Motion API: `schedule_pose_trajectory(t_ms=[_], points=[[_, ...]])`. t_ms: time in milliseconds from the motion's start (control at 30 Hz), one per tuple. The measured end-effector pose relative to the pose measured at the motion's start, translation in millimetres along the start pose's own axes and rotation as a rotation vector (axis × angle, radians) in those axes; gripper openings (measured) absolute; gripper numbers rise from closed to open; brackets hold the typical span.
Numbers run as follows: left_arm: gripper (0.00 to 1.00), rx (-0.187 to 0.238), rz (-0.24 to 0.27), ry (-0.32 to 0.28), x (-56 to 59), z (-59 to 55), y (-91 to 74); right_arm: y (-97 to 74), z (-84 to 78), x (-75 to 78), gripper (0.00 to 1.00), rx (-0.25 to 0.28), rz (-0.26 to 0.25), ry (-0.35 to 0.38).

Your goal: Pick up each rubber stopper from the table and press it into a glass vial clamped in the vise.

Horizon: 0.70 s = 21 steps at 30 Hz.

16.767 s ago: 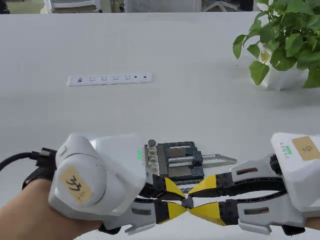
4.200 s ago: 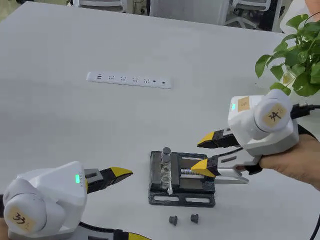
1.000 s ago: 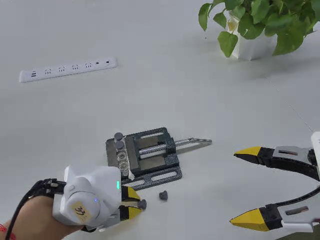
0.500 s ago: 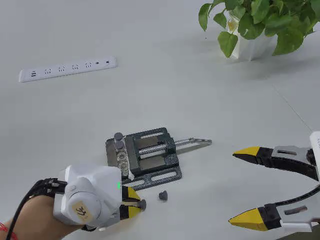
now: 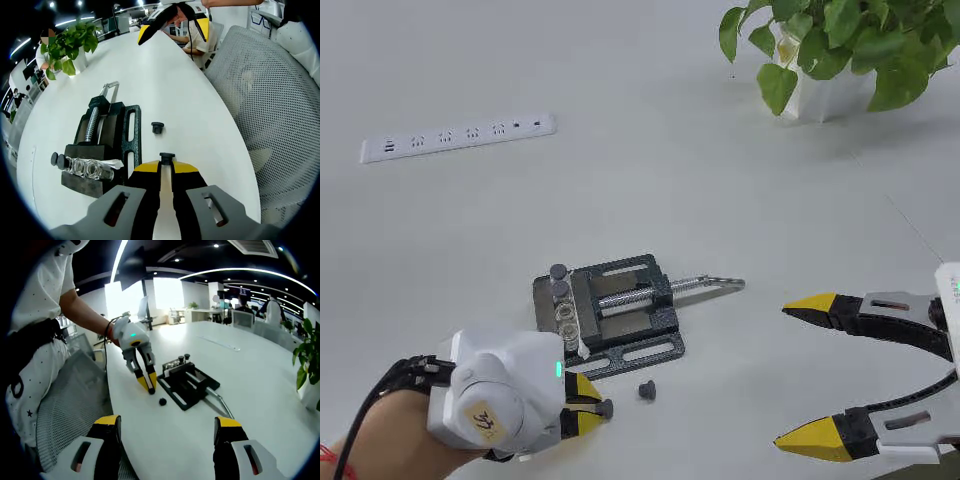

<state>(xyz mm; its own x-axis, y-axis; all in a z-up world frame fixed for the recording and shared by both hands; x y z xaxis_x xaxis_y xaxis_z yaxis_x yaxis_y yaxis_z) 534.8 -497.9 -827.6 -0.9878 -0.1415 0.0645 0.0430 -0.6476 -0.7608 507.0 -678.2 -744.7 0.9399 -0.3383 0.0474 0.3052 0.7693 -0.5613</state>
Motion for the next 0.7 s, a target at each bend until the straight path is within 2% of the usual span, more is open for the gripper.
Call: schedule_pose_trajectory(t_ms=[200, 300, 500, 567, 633, 700], points=[[0.04, 0.026, 0.012, -0.031, 2.4, 9.1, -10.1, 4.8, 9.9, -0.4, 0.73, 0.01, 0.01, -0.014], [0.04, 0.06, 0.02, -0.055, 3.0, 16.7, -16.4, 7.4, 16.6, -0.6, 0.73, 0.013, 0.012, -0.025], [0.04, 0.099, 0.048, -0.073, 6.0, 35.4, -36.2, 14.5, 39.5, -4.2, 0.69, 0.033, 0.029, -0.055], [0.04, 0.114, 0.056, -0.083, 7.6, 41.7, -42.3, 17.6, 45.4, -5.3, 0.66, 0.014, 0.043, -0.03], [0.04, 0.122, 0.063, -0.082, 9.5, 46.8, -47.8, 20.2, 55.4, -5.4, 0.63, 0.043, 0.041, -0.067], [0.04, 0.134, 0.071, -0.089, 11.3, 52.0, -53.9, 23.1, 65.7, -7.8, 0.61, 0.056, 0.054, -0.059]])
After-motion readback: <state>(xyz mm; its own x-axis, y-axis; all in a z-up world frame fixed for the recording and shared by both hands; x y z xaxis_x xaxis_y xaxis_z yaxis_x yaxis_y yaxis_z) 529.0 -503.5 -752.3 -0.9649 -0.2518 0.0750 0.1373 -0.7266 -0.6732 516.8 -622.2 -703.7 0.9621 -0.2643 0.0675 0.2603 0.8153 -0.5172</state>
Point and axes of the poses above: the centre of the closed fingertips' face, and the gripper's own axes: y roughly forward along the fingers, x roughly to its right, z roughly out of its top, the point moved 3 cm from there along -y, roughly backward along the fingers, and after that the axes turned 11 degrees about -y, right-handed, at the moved point
